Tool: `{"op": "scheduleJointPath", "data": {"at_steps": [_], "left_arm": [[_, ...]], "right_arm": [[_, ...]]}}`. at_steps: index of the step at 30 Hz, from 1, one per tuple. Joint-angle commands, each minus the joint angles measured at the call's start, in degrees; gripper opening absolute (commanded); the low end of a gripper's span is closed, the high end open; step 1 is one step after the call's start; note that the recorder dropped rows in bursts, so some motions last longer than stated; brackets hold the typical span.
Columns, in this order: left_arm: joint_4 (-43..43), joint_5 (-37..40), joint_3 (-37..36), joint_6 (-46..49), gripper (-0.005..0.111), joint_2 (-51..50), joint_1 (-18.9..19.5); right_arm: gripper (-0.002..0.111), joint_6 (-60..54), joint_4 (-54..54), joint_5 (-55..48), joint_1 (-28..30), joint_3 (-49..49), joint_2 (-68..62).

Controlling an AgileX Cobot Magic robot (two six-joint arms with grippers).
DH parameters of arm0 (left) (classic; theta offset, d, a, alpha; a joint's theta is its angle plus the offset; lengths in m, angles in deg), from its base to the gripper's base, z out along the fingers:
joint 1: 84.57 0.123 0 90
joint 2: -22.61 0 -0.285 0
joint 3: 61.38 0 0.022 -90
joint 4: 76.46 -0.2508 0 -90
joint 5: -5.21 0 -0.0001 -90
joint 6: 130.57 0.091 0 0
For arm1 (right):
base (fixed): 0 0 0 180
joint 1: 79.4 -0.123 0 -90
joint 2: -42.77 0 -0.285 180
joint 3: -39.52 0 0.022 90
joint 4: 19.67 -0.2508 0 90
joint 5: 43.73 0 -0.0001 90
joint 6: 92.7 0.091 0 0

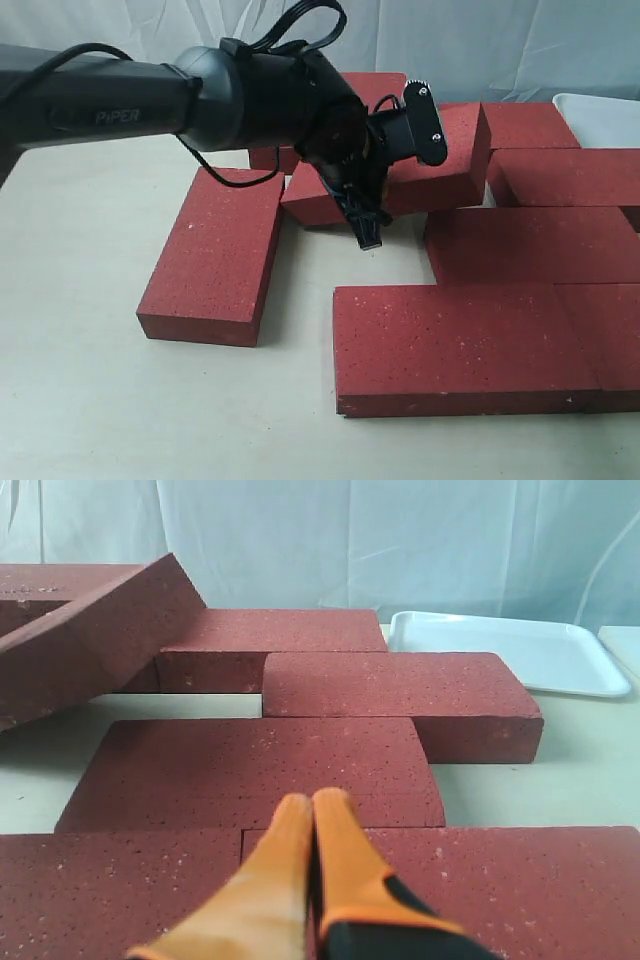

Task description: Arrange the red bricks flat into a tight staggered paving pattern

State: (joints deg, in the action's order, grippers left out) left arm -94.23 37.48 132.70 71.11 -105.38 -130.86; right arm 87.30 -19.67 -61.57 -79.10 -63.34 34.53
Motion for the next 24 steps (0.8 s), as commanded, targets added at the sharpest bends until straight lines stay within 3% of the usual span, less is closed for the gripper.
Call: {"op": "scheduleJointPath", "data": {"at_steps": [1, 9, 24], "left_arm": [[-4.96, 1.29, 0.18, -0.30, 0.000, -2.54, 0.04], [-18.27, 10.71, 0.18, -16.33, 0.000, -3.59, 0.14], [-11.75, 26.24, 0.42, -16.37, 0.000, -1.58, -0.55]], "right_arm": [[-0.001, 0.00, 0.30, 0.45, 0.33, 0.08, 0.45], [-0.001, 0.00, 0.30, 0.45, 0.33, 0.08, 0.45], [-0.001, 0.00, 0.30, 0.45, 0.33, 0.08, 0.45]]}}
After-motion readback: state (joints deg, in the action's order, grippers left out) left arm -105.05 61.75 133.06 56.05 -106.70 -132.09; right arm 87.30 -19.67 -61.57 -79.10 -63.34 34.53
